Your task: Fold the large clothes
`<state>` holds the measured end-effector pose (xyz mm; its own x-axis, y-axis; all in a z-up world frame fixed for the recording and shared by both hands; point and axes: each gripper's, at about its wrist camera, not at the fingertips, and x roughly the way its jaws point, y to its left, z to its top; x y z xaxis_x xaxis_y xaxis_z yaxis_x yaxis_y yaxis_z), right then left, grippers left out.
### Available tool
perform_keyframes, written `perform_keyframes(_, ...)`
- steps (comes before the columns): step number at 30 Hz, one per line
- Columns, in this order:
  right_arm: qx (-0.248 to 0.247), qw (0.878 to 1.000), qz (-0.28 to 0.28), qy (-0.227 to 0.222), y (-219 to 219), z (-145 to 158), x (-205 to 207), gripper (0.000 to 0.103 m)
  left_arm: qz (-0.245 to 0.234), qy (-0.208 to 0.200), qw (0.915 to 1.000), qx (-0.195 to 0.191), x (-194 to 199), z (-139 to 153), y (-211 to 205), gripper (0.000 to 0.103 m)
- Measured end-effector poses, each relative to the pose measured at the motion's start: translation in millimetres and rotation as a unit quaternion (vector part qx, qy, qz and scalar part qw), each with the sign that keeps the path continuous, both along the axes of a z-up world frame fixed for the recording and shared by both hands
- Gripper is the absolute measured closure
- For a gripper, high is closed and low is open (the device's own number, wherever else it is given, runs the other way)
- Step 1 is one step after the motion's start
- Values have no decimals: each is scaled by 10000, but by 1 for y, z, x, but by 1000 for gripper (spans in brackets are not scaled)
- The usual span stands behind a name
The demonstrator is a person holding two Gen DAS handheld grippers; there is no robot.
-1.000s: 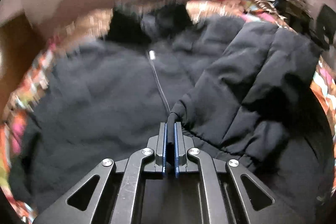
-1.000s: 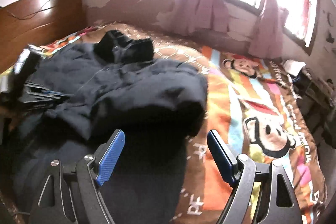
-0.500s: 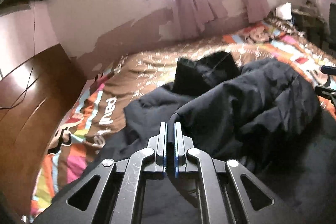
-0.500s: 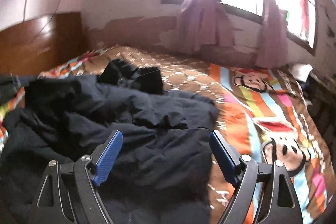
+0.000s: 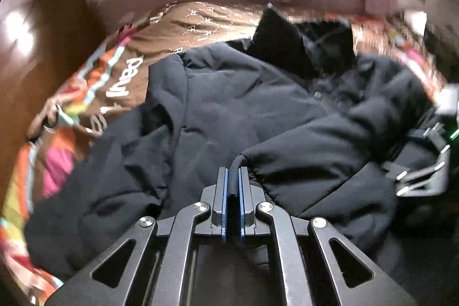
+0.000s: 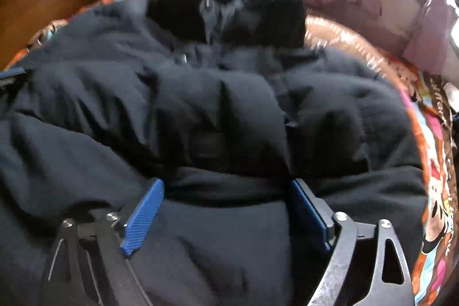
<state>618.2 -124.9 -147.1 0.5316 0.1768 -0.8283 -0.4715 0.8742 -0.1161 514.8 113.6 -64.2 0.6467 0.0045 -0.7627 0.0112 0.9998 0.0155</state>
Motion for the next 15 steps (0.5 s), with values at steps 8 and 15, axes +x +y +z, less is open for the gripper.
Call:
perform_keyframes(8,-149,9999,7,58,2,-18,6,7,259,-619,9924,-1028,-40,36,19,62)
perform_keyframes(15,80,9996,3,-262,-6,-13,-7,4,1569,-1130,9636,-1846,-107,44,105,29)
